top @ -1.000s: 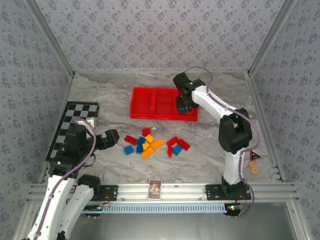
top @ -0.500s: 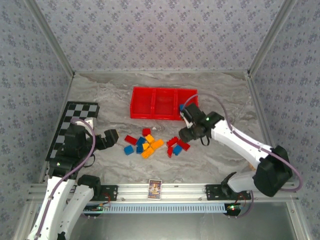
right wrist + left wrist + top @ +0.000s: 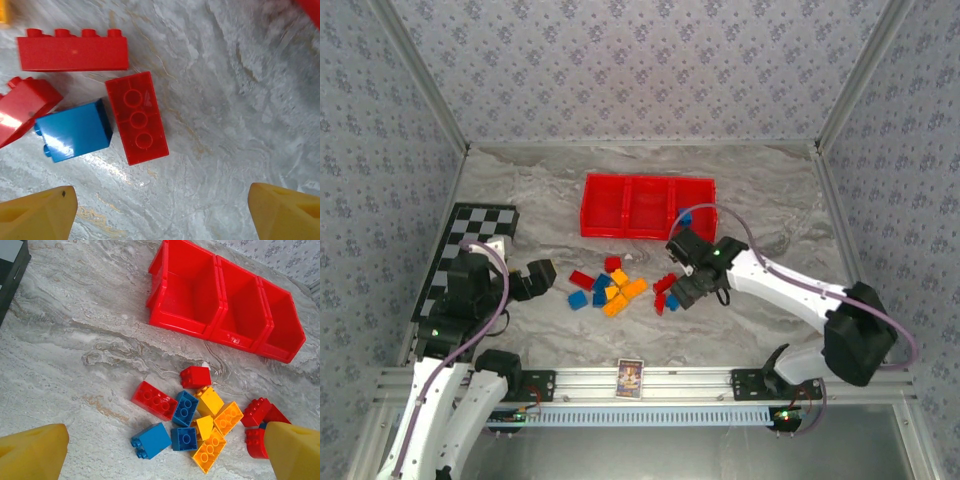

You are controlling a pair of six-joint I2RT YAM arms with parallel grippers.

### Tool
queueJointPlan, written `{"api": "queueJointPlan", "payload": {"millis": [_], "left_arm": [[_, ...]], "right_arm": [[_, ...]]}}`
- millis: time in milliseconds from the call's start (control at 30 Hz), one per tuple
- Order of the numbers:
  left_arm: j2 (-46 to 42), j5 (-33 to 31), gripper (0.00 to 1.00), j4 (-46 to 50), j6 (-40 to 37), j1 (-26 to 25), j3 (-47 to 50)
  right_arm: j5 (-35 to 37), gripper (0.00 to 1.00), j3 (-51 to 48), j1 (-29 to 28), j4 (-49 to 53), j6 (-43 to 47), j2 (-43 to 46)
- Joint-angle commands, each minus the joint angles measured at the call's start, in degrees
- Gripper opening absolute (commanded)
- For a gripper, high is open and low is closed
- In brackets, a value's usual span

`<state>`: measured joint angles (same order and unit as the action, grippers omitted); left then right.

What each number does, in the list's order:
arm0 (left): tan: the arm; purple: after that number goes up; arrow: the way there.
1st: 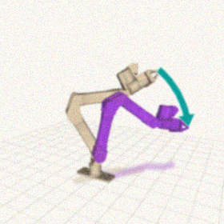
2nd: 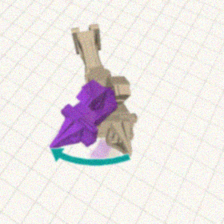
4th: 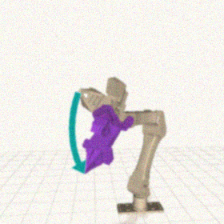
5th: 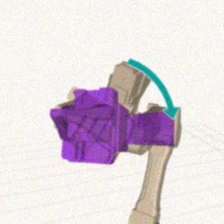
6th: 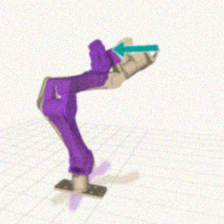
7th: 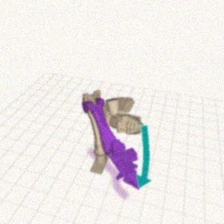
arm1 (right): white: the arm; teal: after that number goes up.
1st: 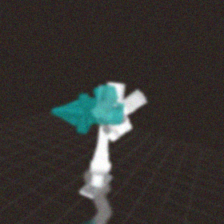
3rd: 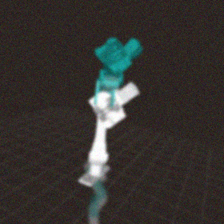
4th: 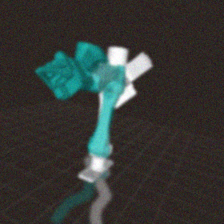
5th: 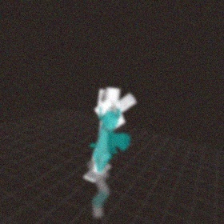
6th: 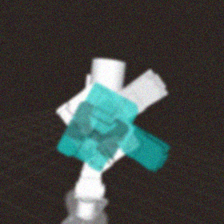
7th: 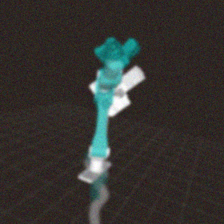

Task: Sort the legos into containers by color
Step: Move the lego to the center of the table.

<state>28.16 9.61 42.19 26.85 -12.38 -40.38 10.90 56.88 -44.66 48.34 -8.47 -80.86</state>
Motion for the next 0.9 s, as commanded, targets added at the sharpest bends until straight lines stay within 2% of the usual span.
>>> {"api": "queueJointPlan", "payload": {"millis": [0, 67, 267, 867], "left_arm": [[-0.48, -0.55, 1.0, -0.97, -0.57, 0.34, 0.26], [-0.39, -0.57, 1.0, -1.03, -0.57, 0.31, 0.3], [0.29, -0.25, 1.0, -1.24, -0.57, 0.34, 0.4], [0.67, -0.05, 1.0, -1.32, -0.5, 0.34, 0.43]], "right_arm": [[-3.77, 0.89, 1.19, 2.32, 4.69, -7.08, -1.42], [-5.67, 0.89, -0.35, 3.1, 3.82, -9.6, -0.79], [-5.52, 0.88, -2.35, 3.19, 1.96, -13.44, -1.52], [-7.08, 0.89, -3.35, 3.3, -3.2, -12.9, -9.59]]}}
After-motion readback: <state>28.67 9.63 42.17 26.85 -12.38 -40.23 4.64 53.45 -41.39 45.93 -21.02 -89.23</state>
